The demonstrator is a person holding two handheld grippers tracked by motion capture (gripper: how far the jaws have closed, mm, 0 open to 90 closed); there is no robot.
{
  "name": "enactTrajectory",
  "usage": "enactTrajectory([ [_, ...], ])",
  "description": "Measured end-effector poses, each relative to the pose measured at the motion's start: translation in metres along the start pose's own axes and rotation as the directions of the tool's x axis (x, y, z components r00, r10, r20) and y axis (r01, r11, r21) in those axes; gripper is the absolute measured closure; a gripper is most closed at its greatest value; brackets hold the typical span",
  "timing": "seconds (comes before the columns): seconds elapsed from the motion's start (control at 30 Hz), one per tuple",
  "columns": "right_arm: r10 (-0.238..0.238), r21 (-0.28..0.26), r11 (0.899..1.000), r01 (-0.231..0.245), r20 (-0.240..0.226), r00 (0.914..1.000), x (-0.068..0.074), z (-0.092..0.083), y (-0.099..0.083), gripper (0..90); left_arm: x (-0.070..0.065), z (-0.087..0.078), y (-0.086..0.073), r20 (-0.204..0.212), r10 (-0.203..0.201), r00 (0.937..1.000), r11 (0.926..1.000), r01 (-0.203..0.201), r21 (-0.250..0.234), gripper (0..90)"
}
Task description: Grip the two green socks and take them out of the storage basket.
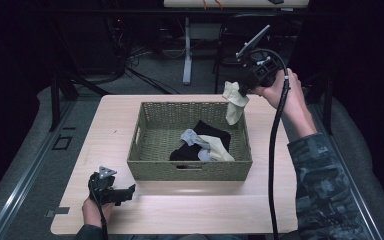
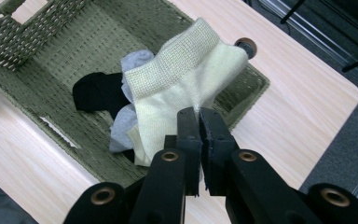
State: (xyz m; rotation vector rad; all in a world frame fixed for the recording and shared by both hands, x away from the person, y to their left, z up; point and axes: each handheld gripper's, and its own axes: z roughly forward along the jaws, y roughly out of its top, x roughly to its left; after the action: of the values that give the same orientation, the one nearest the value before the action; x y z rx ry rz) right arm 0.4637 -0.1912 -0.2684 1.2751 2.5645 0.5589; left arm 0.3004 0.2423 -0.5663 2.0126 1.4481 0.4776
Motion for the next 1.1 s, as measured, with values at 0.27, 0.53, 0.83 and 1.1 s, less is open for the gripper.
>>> enactTrajectory([
  [0.27, 0.038, -0.012, 0.999, -0.038, 0.026, 0.9989, -0.018, -0.016, -0.015, 87.5, 0.000, 0.000, 0.000, -0.002, 0.000, 1.0000, 1.0000, 0.000, 0.001, 0.1],
  [0.53, 0.103, -0.033, 0.994, -0.102, 0.056, 0.9931, -0.041, -0.031, -0.040, 87.4, 0.001, -0.001, 0.000, -0.007, 0.001, 1.0000, 1.0000, -0.001, -0.001, 0.1],
  [0.83, 0.179, 0.005, 0.984, -0.180, 0.078, 0.9807, -0.067, -0.014, -0.077, 87.3, 0.000, -0.001, 0.000, -0.005, 0.004, 1.0000, 1.0000, -0.004, 0.001, 0.1],
  [1.1, 0.215, 0.047, 0.975, -0.218, 0.059, 0.9749, -0.077, 0.027, -0.105, 87.3, 0.000, -0.001, 0.000, -0.004, 0.003, 1.0000, 1.0000, -0.003, 0.004, 0.1],
])
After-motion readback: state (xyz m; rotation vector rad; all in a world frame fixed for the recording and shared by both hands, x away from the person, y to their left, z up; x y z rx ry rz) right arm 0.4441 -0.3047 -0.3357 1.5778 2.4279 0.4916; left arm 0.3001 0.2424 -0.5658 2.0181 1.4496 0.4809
